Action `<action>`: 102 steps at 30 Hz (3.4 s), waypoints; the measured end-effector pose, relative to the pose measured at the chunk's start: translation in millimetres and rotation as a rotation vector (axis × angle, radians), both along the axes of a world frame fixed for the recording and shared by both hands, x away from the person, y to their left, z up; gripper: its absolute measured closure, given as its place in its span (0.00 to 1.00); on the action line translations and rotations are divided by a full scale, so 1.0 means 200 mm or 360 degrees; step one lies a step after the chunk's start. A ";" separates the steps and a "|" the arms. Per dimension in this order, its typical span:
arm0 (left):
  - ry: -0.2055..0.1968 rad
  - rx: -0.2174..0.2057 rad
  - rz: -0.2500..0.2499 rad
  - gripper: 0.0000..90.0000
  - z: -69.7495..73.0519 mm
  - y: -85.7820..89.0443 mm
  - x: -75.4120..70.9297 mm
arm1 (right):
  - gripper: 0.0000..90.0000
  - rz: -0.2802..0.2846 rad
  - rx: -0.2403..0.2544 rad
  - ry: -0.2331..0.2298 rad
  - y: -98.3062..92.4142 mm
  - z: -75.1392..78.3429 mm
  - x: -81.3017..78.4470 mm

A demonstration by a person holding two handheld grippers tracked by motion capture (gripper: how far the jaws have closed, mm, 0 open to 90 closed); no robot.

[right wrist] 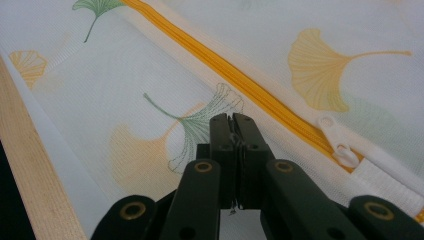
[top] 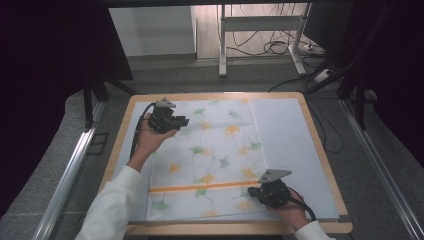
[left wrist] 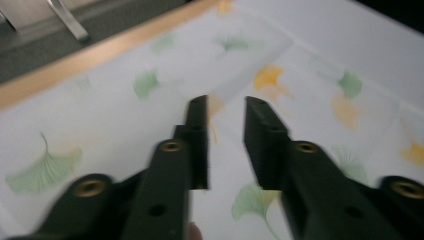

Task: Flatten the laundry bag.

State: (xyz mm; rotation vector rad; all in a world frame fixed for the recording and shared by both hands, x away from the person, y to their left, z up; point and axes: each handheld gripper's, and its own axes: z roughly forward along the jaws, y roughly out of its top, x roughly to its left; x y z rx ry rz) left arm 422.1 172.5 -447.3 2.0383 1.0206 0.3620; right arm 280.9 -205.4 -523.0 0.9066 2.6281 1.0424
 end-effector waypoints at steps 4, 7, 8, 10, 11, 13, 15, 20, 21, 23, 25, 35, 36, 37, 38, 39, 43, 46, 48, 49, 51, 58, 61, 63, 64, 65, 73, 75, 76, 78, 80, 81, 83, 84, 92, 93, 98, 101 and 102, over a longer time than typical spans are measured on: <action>0.0108 0.0045 -0.0011 1.00 -0.16 0.00 0.01 | 0.97 0.0001 0.0001 0.0001 0.00 0.00 0.00; 0.0147 0.0052 -0.0005 1.00 -0.23 0.00 0.02 | 0.97 0.0002 0.0002 0.0002 0.00 0.00 0.00; 0.0186 0.0051 0.0001 1.00 -0.29 -0.01 0.01 | 0.97 0.0002 0.0003 0.0000 0.00 0.00 0.00; 0.0192 0.0065 -0.0005 0.99 -0.32 -0.01 0.00 | 0.97 0.0002 0.0003 0.0001 0.00 0.00 0.00; 0.0189 0.0077 -0.0004 0.99 -0.33 -0.01 -0.02 | 0.97 0.0001 0.0004 0.0002 0.00 0.00 0.00; 0.0179 0.0095 -0.0005 0.98 -0.35 0.01 -0.05 | 0.97 0.0003 0.0005 0.0002 0.00 0.00 0.00; 0.0142 0.0099 0.0030 0.92 -0.35 0.04 -0.12 | 0.97 0.0002 0.0005 0.0002 0.00 0.00 0.00; 0.0140 0.0015 0.0013 0.72 -0.34 0.10 -0.24 | 0.97 -0.0003 0.0003 0.0002 0.00 0.00 0.00; 0.0145 0.0030 0.0007 0.68 -0.33 0.11 -0.27 | 0.97 -0.0002 0.0003 0.0002 0.00 0.00 0.00; 0.0139 -0.0001 0.0014 0.62 -0.31 0.12 -0.30 | 0.97 -0.0002 0.0007 0.0005 0.00 0.00 0.00; 0.0130 -0.0068 0.0013 0.59 -0.29 0.13 -0.37 | 0.96 -0.0002 0.0009 0.0007 0.00 0.00 0.00; 0.0174 0.0125 0.0260 0.36 -0.29 0.26 -0.67 | 0.95 0.0010 -0.0015 -0.0007 0.00 0.00 -0.01; 0.0174 0.0125 0.0260 0.34 -0.29 0.26 -0.67 | 0.95 0.0010 -0.0015 -0.0007 0.00 0.00 -0.01; 0.0197 0.0143 0.0292 0.32 -0.30 0.27 -0.72 | 0.95 0.0011 -0.0016 -0.0008 0.00 0.00 -0.01; 0.0205 0.0159 0.0308 0.31 -0.30 0.27 -0.74 | 0.95 0.0013 -0.0016 -0.0006 0.00 0.00 -0.01; 0.0217 0.0162 0.0316 0.30 -0.31 0.27 -0.77 | 0.95 0.0013 -0.0017 -0.0007 0.00 0.00 -0.01; 0.0243 0.0184 0.0323 0.28 -0.34 0.26 -0.82 | 0.94 0.0015 -0.0018 -0.0008 0.00 0.00 -0.01; 0.0278 0.0184 0.0338 0.28 -0.36 0.25 -0.83 | 0.82 0.0014 -0.0010 -0.0005 0.01 0.01 -0.01; 0.0288 0.0206 0.0350 0.29 -0.37 0.25 -0.82 | 0.77 0.0014 -0.0032 -0.0023 0.01 0.01 -0.01; 0.0290 0.0208 0.0358 0.30 -0.37 0.25 -0.82 | 0.73 0.0000 -0.0040 -0.0037 0.01 0.02 -0.02; 0.0309 0.0203 0.0364 0.32 -0.38 0.25 -0.82 | 0.70 -0.0031 -0.0003 -0.0042 0.00 0.03 -0.01; 0.0370 0.0246 0.0339 0.40 -0.41 0.24 -0.80 | 0.67 -0.0101 0.0029 -0.0051 -0.04 0.04 0.00; 0.0386 0.0256 0.0328 0.45 -0.41 0.23 -0.80 | 0.66 -0.0137 0.0046 -0.0078 -0.05 0.06 0.00; 0.0390 0.0250 0.0303 0.51 -0.41 0.22 -0.80 | 0.66 -0.0150 0.0048 -0.0084 -0.06 0.06 0.00; 0.0390 0.0239 0.0292 0.56 -0.41 0.22 -0.80 | 0.66 -0.0154 0.0050 -0.0084 -0.06 0.06 0.01; 0.0389 0.0239 0.0280 0.63 -0.41 0.21 -0.80 | 0.66 -0.0157 0.0052 -0.0086 -0.06 0.06 0.01; 0.0389 0.0223 0.0207 0.92 -0.39 0.19 -0.80 | 0.66 -0.0164 0.0056 -0.0089 -0.07 0.07 0.01; 0.0397 0.0208 0.0202 0.93 -0.39 0.20 -0.79 | 0.66 -0.0164 0.0061 -0.0092 -0.07 0.07 0.01; 0.0401 0.0197 0.0205 0.94 -0.38 0.21 -0.79 | 0.66 -0.0166 0.0063 -0.0093 -0.07 0.07 0.01; 0.0395 0.0200 0.0213 0.94 -0.38 0.22 -0.77 | 0.66 -0.0168 0.0060 -0.0093 -0.08 0.07 0.01; 0.0385 0.0194 0.0222 0.94 -0.38 0.23 -0.76 | 0.66 -0.0168 0.0058 -0.0092 -0.08 0.07 0.01; 0.0384 0.0191 0.0228 0.94 -0.38 0.24 -0.75 | 0.66 -0.0168 0.0058 -0.0092 -0.08 0.07 0.01; 0.0383 0.0174 0.0242 0.94 -0.37 0.28 -0.72 | 0.66 -0.0170 0.0057 -0.0091 -0.08 0.07 0.01; 0.0383 0.0174 0.0242 0.94 -0.37 0.28 -0.72 | 0.66 -0.0170 0.0057 -0.0091 -0.08 0.07 0.01; 0.0382 0.0154 0.0283 0.93 -0.38 0.35 -0.70 | 0.66 -0.0198 0.0088 -0.0084 -0.11 0.08 0.02; 0.0379 0.0152 0.0285 0.93 -0.38 0.35 -0.70 | 0.66 -0.0204 0.0095 -0.0082 -0.11 0.08 0.03; 0.0300 0.0133 0.0283 0.73 -0.37 0.35 -0.73 | 0.65 -0.0225 0.0126 -0.0068 -0.12 0.09 0.04; 0.0224 0.0055 0.0302 0.48 -0.34 0.38 -0.76 | 0.64 -0.0266 0.0178 -0.0067 -0.14 0.09 0.08; 0.0202 0.0040 0.0312 0.43 -0.33 0.38 -0.76 | 0.64 -0.0277 0.0181 -0.0058 -0.14 0.09 0.08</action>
